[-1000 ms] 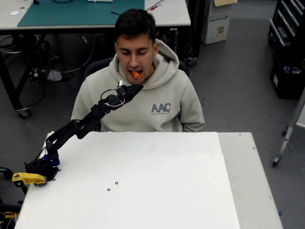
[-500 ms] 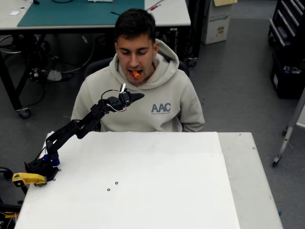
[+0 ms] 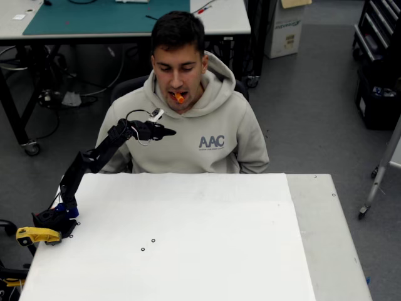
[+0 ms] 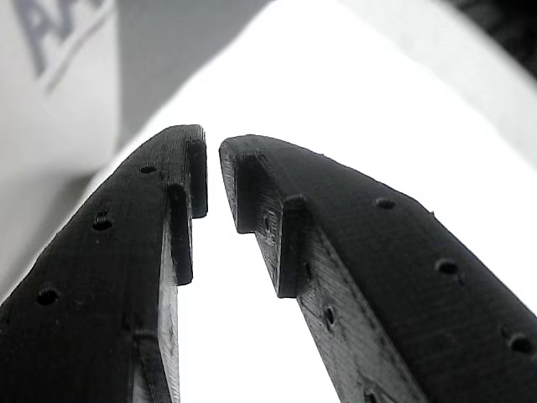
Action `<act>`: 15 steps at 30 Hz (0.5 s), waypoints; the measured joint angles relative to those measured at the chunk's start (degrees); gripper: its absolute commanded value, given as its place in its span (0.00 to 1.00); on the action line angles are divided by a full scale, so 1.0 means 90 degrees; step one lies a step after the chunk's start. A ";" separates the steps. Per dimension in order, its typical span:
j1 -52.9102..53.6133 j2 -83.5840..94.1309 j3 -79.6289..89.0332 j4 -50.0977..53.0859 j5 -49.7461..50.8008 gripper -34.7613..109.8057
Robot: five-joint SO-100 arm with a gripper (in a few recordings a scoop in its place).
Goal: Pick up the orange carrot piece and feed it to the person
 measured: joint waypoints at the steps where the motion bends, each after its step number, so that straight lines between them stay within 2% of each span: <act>1: -0.0020 0.0244 0.0391 0.0078 0.0234 0.23; 8: -0.0039 0.1709 0.3037 0.0156 0.1270 0.23; 15: -0.0039 0.2891 0.5713 0.0156 0.1826 0.23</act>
